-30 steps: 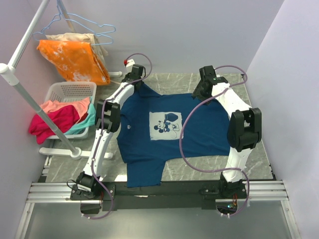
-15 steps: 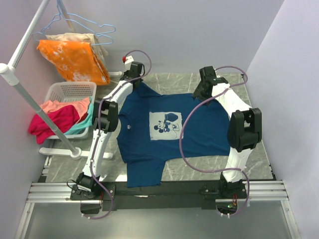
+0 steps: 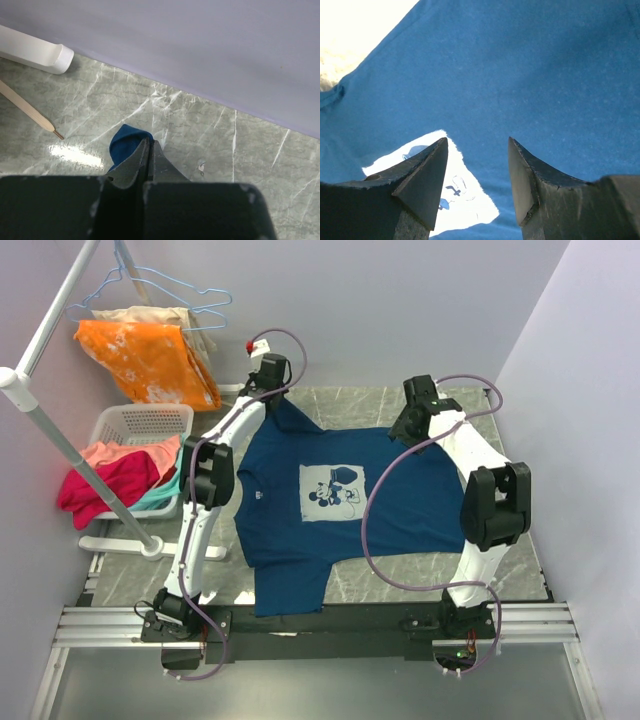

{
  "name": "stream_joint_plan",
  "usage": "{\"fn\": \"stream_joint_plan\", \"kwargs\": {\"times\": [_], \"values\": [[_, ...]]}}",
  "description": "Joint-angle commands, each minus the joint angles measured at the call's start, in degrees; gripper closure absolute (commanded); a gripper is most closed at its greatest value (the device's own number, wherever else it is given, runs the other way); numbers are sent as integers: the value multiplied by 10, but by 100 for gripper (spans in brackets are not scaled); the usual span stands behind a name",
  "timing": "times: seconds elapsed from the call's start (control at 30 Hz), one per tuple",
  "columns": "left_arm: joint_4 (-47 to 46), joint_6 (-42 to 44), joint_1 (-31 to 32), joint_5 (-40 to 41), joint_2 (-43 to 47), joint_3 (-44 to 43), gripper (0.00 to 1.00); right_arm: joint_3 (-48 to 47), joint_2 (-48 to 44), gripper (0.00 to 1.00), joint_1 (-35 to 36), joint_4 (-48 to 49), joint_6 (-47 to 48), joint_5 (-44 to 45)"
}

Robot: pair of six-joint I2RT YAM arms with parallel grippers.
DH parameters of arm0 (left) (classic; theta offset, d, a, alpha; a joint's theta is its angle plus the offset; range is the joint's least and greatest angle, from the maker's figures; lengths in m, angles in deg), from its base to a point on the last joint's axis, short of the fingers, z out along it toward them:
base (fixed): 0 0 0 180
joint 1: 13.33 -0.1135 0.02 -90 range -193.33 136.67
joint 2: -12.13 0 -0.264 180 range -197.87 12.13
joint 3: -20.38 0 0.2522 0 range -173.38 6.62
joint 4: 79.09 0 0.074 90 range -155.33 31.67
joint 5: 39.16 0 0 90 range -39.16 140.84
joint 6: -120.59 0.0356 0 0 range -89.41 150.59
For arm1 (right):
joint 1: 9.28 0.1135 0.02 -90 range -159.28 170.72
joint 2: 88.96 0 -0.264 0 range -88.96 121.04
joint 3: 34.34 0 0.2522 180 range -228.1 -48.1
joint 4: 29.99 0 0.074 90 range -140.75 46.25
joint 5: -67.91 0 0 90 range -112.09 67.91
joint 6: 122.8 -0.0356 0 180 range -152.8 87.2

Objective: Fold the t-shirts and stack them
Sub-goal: Fold the tshirt

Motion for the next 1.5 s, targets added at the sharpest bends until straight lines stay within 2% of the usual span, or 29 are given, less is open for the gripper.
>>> {"fn": "stream_joint_plan", "kwargs": {"times": [0.0,0.23,0.57,0.87,1.03,1.3,1.47], "values": [[1,12,3,-1,23,-22,99,8,-33,42,-5,12,-6,13],[52,-16,6,-1,59,0,99,-2,-34,41,-15,-10,-9,19],[86,-24,28,-6,163,113,99,14,-14,37,-87,-6,-23,0],[145,-17,30,-39,194,63,99,3,21,36,-107,5,-27,-10],[176,-27,39,-30,225,76,99,-9,33,36,-107,8,-31,-18],[223,-54,60,-29,297,160,99,6,38,37,-107,23,-35,-33],[257,-81,62,-54,288,217,99,8,38,38,-107,23,-34,-35]]}}
